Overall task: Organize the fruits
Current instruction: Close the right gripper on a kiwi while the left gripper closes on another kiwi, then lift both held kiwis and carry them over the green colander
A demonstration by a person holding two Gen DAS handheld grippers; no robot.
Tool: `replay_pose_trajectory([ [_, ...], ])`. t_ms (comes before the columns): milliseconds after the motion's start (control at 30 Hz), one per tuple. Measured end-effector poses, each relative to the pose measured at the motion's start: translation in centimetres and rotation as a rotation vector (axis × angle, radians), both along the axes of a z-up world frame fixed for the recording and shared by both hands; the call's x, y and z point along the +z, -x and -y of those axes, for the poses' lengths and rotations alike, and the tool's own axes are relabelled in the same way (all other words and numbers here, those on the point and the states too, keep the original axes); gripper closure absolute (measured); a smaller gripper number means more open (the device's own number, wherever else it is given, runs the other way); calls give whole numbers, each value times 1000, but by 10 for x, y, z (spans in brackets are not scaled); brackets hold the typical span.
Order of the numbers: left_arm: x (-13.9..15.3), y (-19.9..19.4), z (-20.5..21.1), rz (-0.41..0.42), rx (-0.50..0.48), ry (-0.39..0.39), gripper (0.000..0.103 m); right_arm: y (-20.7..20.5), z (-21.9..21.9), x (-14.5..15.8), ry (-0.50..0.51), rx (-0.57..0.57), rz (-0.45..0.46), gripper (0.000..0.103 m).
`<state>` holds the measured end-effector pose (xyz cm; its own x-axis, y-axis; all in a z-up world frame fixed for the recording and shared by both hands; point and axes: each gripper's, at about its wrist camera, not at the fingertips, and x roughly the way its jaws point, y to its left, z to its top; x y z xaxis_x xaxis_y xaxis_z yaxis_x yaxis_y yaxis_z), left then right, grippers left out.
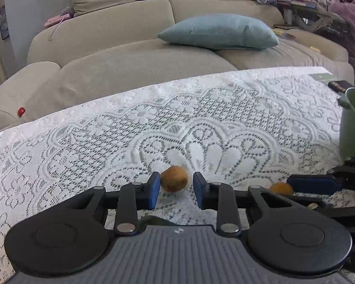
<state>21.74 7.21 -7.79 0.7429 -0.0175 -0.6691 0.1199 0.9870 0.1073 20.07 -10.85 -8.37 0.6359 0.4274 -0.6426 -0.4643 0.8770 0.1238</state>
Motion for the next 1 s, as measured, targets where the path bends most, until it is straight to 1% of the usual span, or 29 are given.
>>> replay_pose_trajectory([
  [67, -2, 0, -1, -3, 9, -9, 74, -1, 2, -1, -10, -6, -4, 80],
  [267, 1, 3, -6, 8, 10, 39, 74, 1, 3, -1, -9, -6, 3, 80],
  [400, 5, 7, -2, 29, -3, 40, 74, 3, 4, 0, -19, -5, 7, 80],
  [567, 11, 14, 3, 49, -14, 46, 74, 10, 3, 6, -5, 6, 59, 80],
  [767, 20, 24, 8, 66, -25, 62, 74, 20, 3, 15, 1, 33, 101, 81],
  [1000, 31, 40, 15, 79, -41, 87, 74, 33, 10, 23, 26, 52, 112, 81],
])
